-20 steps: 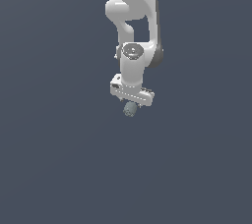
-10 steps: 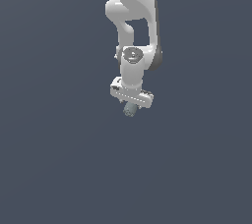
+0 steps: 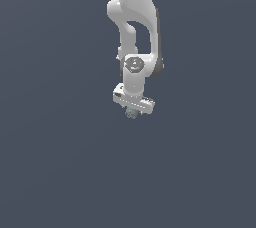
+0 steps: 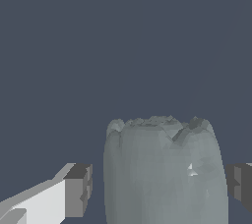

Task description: Pick up the object and move it to a goal position.

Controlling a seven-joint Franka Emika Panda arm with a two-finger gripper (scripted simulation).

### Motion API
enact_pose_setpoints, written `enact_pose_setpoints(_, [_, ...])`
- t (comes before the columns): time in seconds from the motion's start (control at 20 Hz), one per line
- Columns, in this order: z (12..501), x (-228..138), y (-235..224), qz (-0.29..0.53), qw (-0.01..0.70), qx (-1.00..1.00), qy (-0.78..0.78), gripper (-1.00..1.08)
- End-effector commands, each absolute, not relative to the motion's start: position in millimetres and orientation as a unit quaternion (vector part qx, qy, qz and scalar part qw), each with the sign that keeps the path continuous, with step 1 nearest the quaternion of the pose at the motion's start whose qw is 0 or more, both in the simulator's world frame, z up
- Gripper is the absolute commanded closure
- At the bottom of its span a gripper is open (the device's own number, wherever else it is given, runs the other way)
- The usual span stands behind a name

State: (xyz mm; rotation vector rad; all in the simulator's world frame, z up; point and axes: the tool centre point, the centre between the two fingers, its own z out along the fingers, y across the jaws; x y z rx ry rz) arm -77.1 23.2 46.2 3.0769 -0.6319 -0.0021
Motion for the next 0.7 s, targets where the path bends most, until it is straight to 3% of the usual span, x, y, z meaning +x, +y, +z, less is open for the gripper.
enact_pose_setpoints(0.0, [44.9, -76.5, 23.3, 0.000, 0.000, 0.980, -0.201, 1.08])
enact_pose_setpoints(0.65, [48.4, -75.5, 24.9, 0.001, 0.000, 0.980, -0.201, 1.08])
